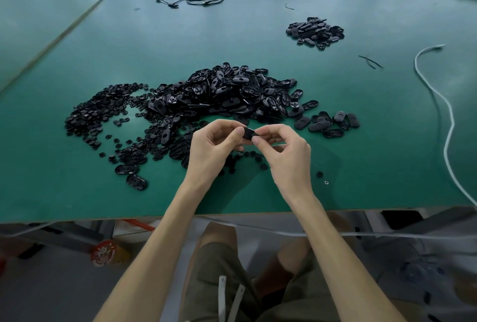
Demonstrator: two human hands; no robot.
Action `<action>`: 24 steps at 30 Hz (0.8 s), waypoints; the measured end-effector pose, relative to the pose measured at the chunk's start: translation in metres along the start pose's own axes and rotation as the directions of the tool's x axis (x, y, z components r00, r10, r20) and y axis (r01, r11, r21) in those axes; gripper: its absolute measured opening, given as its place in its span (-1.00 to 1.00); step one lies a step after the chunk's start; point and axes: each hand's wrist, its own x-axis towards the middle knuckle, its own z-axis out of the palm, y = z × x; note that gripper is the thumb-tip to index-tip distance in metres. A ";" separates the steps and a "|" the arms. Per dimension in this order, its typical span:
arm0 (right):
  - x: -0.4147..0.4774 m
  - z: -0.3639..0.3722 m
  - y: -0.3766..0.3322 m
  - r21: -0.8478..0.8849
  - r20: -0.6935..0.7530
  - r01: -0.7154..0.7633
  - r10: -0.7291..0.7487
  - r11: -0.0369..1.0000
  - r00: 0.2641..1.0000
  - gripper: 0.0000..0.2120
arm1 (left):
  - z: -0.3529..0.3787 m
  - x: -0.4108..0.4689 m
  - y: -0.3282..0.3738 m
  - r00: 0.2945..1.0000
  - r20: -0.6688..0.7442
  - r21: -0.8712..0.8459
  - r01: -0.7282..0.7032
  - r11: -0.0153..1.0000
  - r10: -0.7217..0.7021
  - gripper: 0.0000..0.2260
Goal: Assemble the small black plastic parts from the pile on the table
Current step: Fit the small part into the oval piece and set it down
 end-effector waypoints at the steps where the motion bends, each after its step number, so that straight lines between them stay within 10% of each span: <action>1: 0.000 0.000 0.000 -0.010 0.000 0.002 -0.002 1.000 1.000 -0.91 | 0.000 0.000 0.000 1.000 0.001 0.001 0.001 1.000 -0.001 -0.95; 24: -0.001 0.001 -0.003 -0.074 0.056 0.130 -0.126 0.989 0.991 -0.75 | -0.007 0.000 0.000 0.997 0.025 -0.024 0.069 0.997 -0.068 -0.83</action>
